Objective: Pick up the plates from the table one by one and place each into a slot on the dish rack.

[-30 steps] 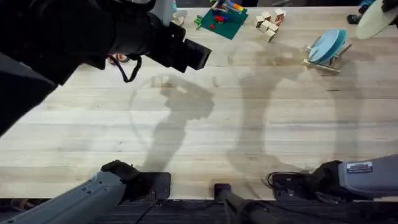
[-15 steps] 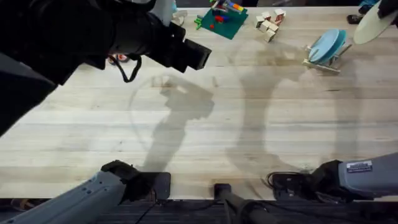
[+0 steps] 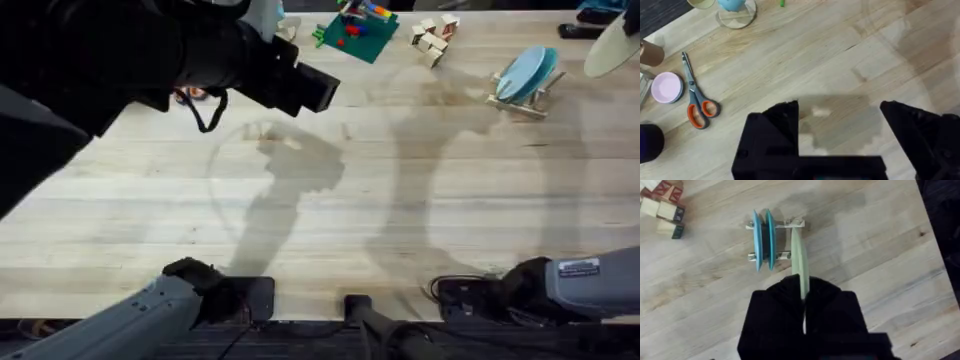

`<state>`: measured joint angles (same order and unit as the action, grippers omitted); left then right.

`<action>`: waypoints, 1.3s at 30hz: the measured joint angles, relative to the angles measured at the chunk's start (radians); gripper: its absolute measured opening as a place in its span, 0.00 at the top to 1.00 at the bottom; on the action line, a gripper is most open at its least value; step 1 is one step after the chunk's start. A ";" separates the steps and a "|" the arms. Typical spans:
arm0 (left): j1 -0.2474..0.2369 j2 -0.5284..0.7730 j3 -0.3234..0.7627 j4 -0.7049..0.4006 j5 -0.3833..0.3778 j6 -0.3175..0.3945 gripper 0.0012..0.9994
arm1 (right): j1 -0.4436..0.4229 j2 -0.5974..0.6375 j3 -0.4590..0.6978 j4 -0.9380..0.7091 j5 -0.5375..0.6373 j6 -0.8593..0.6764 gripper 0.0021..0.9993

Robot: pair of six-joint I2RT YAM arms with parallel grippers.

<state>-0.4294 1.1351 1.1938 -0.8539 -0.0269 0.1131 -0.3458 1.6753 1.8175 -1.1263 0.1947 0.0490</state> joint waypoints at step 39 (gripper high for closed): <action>0.000 0.000 0.000 -0.007 0.000 0.000 0.01 | -0.014 0.208 0.000 0.068 -0.039 0.010 0.97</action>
<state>-0.4294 1.1351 1.1938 -0.8612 -0.0269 0.1128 -0.3595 1.8834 1.8175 -1.0580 0.1556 0.0589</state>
